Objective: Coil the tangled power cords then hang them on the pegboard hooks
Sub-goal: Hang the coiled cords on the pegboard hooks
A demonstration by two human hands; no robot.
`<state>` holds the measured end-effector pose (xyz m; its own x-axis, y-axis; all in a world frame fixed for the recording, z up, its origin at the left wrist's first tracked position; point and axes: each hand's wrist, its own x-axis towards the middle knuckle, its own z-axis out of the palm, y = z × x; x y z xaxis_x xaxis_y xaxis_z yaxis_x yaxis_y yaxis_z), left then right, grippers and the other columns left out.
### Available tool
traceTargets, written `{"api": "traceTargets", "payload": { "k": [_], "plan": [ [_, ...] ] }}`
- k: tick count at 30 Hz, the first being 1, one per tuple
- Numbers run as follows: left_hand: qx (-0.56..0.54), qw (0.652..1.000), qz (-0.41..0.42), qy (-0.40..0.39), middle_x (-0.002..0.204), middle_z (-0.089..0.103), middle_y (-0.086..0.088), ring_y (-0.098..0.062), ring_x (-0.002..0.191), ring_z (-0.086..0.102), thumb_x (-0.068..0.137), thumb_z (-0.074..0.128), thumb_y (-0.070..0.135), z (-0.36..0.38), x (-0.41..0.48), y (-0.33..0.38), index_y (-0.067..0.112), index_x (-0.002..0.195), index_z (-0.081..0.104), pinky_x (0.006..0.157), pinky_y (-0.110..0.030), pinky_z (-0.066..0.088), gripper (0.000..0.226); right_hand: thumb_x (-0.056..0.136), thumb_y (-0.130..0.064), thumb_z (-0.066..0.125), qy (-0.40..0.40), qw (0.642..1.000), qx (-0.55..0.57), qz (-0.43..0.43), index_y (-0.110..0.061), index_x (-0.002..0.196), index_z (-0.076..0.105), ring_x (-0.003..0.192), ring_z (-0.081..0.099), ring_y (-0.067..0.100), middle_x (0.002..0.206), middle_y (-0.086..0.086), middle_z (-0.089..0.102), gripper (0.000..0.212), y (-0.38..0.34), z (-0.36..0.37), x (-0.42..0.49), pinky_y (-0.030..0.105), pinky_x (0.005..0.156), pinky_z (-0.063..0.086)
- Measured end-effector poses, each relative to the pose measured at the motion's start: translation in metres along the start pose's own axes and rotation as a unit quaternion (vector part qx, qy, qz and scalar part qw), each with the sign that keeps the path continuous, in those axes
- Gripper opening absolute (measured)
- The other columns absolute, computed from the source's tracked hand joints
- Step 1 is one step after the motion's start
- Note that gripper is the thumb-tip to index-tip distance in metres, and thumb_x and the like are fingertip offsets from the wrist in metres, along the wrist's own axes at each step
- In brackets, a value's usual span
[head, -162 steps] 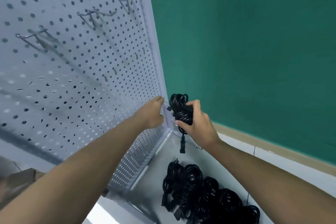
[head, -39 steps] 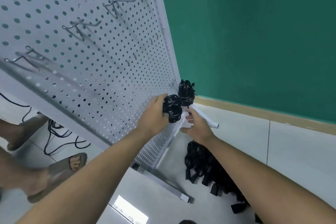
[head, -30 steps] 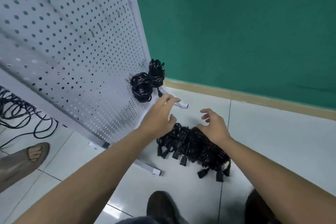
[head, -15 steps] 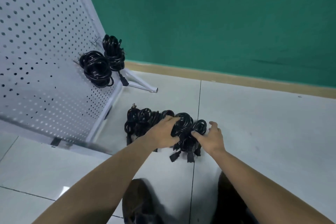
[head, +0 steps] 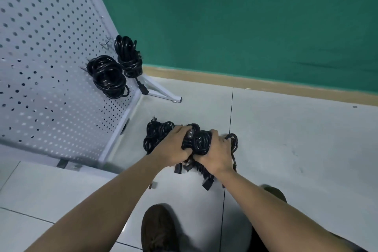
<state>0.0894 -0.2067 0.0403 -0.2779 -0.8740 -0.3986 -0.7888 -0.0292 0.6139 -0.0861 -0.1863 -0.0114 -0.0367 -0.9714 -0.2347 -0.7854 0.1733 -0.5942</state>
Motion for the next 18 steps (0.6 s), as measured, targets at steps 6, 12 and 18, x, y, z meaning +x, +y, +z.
{"api": "traceTargets", "payload": {
  "k": [6, 12, 18],
  "plan": [
    [0.014, 1.0, -0.014, 0.02, 0.16, 0.027, 0.009, -0.016, 0.147, 0.03, 0.095, 0.06, 0.02, -0.044, -0.02, -0.003, 0.032, 0.159, 0.027, 0.114, -0.032, 0.031, 0.073, 0.064, -0.034, 0.088, -0.004, 0.99, 0.139, 0.023, -0.027, 0.143, 0.034, 0.111, 0.061, 0.021, 0.123, -0.002, 0.061, 0.095, -0.01, -0.018, -0.015, 0.04, 0.095, 0.055],
    [0.032, 0.997, 0.004, 0.073, 0.161, 0.032, 0.004, -0.019, 0.145, 0.037, 0.095, 0.063, 0.019, -0.1, -0.061, 0.017, 0.028, 0.159, 0.029, 0.118, -0.037, 0.034, 0.073, 0.07, -0.025, 0.092, -0.045, 0.981, 0.187, 0.001, -0.024, 0.142, 0.032, 0.101, 0.065, 0.018, 0.109, -0.003, 0.064, 0.094, -0.051, -0.062, -0.011, 0.018, 0.083, 0.049],
    [0.093, 0.984, 0.028, 0.152, 0.15, 0.042, 0.002, -0.018, 0.137, 0.043, 0.093, 0.063, 0.015, -0.162, -0.127, 0.042, 0.026, 0.155, 0.038, 0.114, -0.035, 0.036, 0.068, 0.071, -0.02, 0.089, -0.072, 0.96, 0.264, -0.067, -0.043, 0.133, 0.041, 0.09, 0.068, 0.007, 0.103, -0.008, 0.07, 0.082, -0.133, -0.099, -0.028, 0.013, 0.07, 0.046]
  ]
}}
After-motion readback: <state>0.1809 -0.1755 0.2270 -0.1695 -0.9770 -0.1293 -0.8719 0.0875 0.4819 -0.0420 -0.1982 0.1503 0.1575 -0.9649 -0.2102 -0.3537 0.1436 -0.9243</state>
